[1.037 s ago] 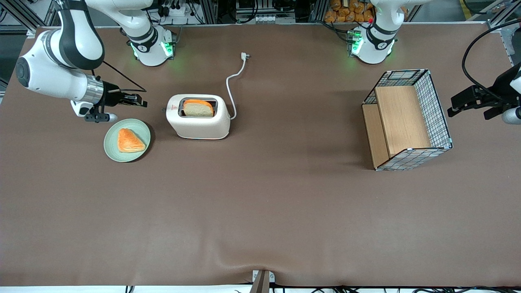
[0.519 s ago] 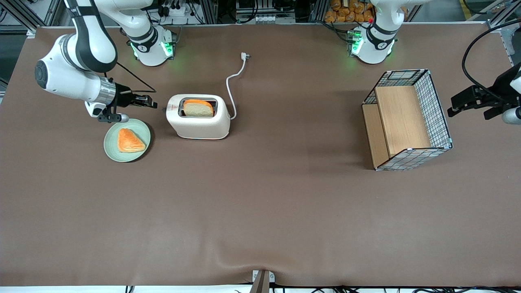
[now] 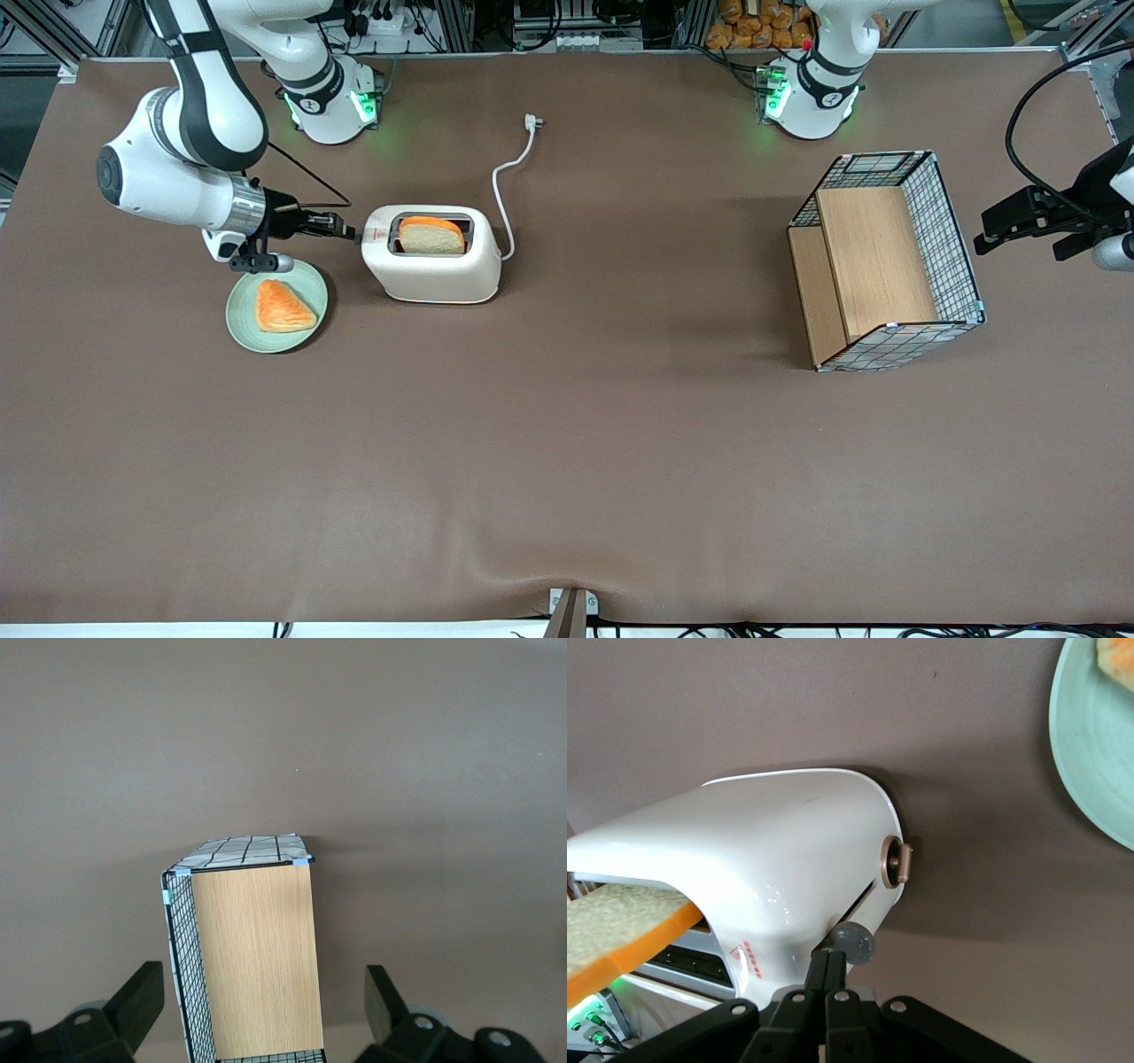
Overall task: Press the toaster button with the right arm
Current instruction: 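Lower the right gripper onto the toaster's grey lever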
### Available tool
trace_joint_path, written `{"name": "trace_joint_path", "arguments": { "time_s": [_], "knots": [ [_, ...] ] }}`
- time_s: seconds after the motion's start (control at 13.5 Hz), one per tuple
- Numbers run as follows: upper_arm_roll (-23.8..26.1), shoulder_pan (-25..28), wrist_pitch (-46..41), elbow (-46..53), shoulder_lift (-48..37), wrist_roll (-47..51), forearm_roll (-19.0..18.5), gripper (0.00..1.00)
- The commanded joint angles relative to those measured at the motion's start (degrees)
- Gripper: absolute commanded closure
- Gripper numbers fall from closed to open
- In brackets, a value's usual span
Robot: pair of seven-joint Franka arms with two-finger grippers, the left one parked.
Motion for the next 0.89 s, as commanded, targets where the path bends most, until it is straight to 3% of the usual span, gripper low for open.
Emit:
{"name": "trace_joint_path", "arguments": {
  "time_s": [0.0,0.81],
  "knots": [
    [-0.01,0.27,1.51,-0.71,0.17,-2.37,1.92,1.00],
    [0.08,0.54,5.03,-0.97,3.42,-3.95,2.01,1.00]
  ]
}}
